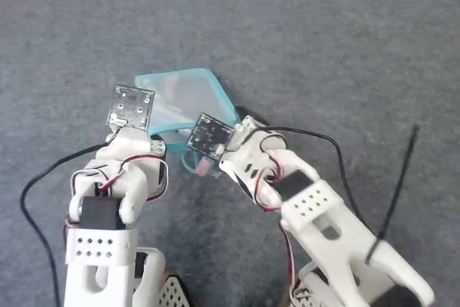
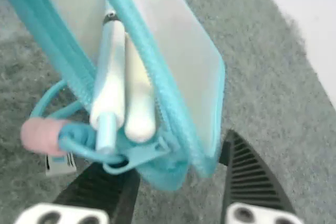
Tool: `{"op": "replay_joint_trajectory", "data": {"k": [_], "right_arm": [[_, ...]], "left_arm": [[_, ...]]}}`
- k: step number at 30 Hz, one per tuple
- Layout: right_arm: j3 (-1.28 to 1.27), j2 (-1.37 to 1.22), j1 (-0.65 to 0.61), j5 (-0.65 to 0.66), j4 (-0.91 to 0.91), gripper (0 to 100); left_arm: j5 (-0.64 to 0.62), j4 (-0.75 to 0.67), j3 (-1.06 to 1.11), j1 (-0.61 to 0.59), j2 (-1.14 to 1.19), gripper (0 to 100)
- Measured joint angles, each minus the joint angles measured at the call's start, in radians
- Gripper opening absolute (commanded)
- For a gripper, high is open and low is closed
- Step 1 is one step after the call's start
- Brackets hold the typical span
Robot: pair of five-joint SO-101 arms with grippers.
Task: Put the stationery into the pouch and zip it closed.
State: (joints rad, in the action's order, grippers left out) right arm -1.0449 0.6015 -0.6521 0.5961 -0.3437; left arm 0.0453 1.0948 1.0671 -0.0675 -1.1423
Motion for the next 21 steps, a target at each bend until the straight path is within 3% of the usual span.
{"op": "replay_joint_trajectory", "data": {"k": [8, 13, 16, 21], "right_arm": [[0.107, -0.095, 0.046, 0.000, -0.002, 0.6], [0.204, 0.137, 0.074, -0.046, -0.222, 0.7], [0.235, 0.298, 0.018, -0.058, -0.379, 0.7], [0.132, 0.233, -0.006, -0.064, -0.267, 0.7]], "left_arm": [[0.003, 0.003, -0.003, -0.003, 0.000, 1], [0.002, -0.129, 0.020, -0.084, -0.003, 1], [0.002, -0.157, 0.049, -0.092, 0.000, 1], [0.008, -0.169, 0.078, -0.061, 0.000, 1]]}}
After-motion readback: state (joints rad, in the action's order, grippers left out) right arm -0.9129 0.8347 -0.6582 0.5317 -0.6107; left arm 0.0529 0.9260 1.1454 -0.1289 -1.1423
